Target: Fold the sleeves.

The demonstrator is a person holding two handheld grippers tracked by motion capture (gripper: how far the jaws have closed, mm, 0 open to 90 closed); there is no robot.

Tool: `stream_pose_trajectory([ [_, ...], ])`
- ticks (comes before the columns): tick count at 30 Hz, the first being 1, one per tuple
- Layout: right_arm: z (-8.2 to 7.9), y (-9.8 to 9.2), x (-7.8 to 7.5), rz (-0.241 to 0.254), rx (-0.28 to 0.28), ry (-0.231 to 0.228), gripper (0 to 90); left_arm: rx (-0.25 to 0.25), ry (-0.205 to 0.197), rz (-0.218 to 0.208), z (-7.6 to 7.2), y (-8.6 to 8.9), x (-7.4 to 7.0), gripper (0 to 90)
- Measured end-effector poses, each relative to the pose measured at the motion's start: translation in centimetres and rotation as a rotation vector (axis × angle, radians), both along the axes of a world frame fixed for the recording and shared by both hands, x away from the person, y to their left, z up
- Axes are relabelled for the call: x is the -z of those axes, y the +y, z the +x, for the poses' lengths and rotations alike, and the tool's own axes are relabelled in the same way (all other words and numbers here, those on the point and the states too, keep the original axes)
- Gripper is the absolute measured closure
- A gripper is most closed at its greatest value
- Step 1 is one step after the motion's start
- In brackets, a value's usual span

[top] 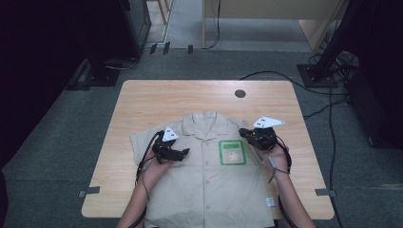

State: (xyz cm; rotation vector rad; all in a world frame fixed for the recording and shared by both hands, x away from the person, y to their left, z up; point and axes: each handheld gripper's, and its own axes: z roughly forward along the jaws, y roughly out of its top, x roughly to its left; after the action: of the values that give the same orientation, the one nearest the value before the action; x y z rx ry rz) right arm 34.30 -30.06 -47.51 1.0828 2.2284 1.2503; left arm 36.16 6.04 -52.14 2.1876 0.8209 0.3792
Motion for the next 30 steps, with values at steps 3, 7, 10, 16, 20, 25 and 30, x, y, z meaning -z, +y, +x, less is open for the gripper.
stream_pose_trajectory([
  [3, 0.0, 0.5, 0.0, 0.005, -0.013, 0.002, 85.0, 0.0, 0.0, 0.0, 0.0, 0.0, 0.0, 20.1],
  [7, -0.1, 1.2, 0.1, 0.008, -0.023, 0.002, 84.8, 0.0, 0.0, 0.0, 0.0, 0.0, 0.0, 20.1],
  [10, -0.1, 1.6, 0.3, 0.011, -0.027, 0.005, 84.7, 0.0, 0.0, 0.0, 0.0, 0.0, 0.0, 20.2],
  [16, -0.1, 2.5, 0.5, 0.015, -0.048, 0.004, 84.5, 0.0, 0.0, 0.0, 0.0, 0.0, 0.0, 20.1],
  [20, -0.1, 3.1, 0.8, 0.015, -0.06, 0.006, 84.5, 0.0, 0.0, 0.0, 0.0, 0.0, 0.0, 20.1],
  [25, -0.1, 3.7, 1.3, 0.009, -0.069, 0.013, 84.2, 0.0, 0.0, 0.0, 0.0, 0.0, 0.0, 20.2],
  [30, -0.1, 4.1, 1.6, 0.008, -0.078, 0.018, 84.2, -0.001, 0.0, 0.0, 0.0, 0.0, 0.0, 20.1],
])
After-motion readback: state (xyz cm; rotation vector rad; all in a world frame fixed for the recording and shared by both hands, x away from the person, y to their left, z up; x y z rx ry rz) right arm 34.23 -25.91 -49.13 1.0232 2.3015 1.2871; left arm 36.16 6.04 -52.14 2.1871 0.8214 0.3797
